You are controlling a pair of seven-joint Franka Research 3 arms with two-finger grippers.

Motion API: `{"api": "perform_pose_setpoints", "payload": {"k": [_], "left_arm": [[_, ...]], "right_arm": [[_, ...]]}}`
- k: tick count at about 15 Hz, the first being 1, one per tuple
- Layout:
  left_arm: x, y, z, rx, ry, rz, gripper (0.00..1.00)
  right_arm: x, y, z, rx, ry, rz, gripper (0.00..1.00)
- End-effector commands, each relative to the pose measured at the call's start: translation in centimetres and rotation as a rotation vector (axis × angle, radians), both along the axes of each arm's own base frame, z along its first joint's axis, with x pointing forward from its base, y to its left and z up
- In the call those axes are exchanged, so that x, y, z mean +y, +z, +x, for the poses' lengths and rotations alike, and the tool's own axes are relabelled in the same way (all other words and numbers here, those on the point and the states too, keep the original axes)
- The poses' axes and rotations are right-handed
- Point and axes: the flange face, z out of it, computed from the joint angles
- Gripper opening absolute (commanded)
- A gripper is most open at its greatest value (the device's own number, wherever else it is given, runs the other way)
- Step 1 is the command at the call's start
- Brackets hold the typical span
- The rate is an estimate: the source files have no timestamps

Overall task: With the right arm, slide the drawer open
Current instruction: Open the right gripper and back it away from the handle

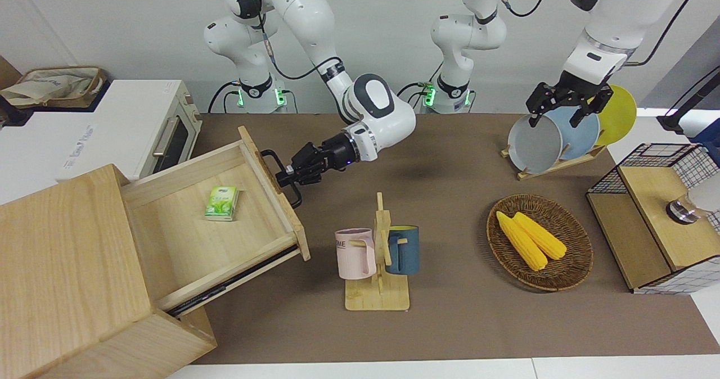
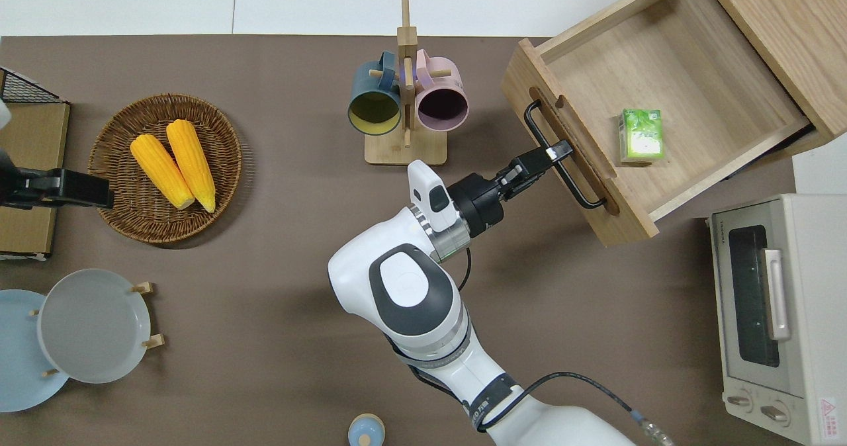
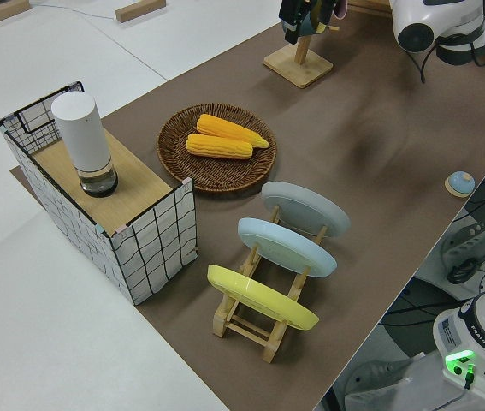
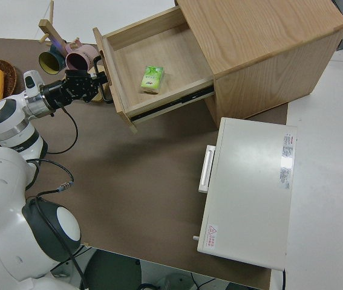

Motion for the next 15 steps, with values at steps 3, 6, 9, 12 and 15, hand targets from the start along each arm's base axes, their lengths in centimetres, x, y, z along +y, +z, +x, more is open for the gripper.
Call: {"api": "perform_pose_setpoints", "payload": {"k": [3, 6, 9, 12, 15], "left_arm": [[0.0, 0.23, 0.41, -0.008, -0.008, 0.016, 1.0], [0.0, 0.23, 0.41, -0.008, -0.008, 0.016, 1.0], [0.0, 0.23, 0.41, -0.008, -0.008, 0.016, 1.0], [0.0, 0.23, 0.41, -0.008, -0.008, 0.016, 1.0], [0.0, 0.23, 0.41, -0.008, -0.008, 0.016, 1.0]], "right_arm": [[0.91, 1.38, -0.54, 0.011, 0.001, -0.037, 0.0], [0.91, 1.38, -0.54, 0.005, 0.001, -0.034, 0.0], [0.96, 1.25, -0.63, -0.002, -0.002, -0.017, 0.208], [0.74, 0.89, -0.59, -0.011, -0.017, 0.046, 0.747], [1.28, 0.71, -0.74, -0.053, -0.001, 0.099, 0.987]]}}
